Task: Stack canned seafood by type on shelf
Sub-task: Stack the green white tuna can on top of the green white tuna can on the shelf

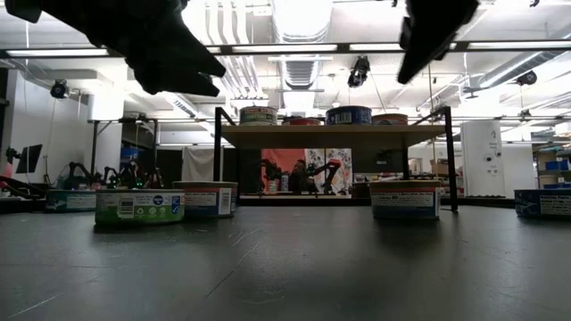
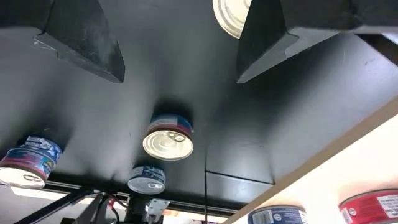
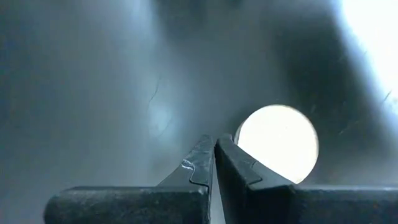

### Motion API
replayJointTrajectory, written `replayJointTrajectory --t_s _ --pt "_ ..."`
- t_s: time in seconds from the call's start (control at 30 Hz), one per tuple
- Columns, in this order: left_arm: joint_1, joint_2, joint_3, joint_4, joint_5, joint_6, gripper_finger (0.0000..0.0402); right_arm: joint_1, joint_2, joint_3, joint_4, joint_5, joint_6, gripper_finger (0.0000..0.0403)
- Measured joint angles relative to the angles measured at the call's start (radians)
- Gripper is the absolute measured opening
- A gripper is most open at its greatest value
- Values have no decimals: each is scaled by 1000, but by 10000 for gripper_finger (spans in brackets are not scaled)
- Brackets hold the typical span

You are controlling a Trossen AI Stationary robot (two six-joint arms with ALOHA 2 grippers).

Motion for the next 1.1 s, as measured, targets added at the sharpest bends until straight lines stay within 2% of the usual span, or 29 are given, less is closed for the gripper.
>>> replayJointTrajectory --t_s 0.27,0.43,0.63,0.77,0.97,1.1 --pt "-46 63 56 30 55 8 290 111 0 -42 -110 -1 189 9" --pt "-65 107 94 -49 89 -24 290 172 0 -80 -125 2 281 9" --pt "-57 153 157 -238 75 -133 290 218 -1 -140 -74 79 320 9" --pt "-60 192 226 -432 99 -211 290 227 -1 -182 4 118 313 9" --pt "-61 281 347 -745 125 -310 290 227 0 -229 142 204 218 9" --pt "-61 348 396 -894 132 -359 290 227 0 -240 208 264 176 9"
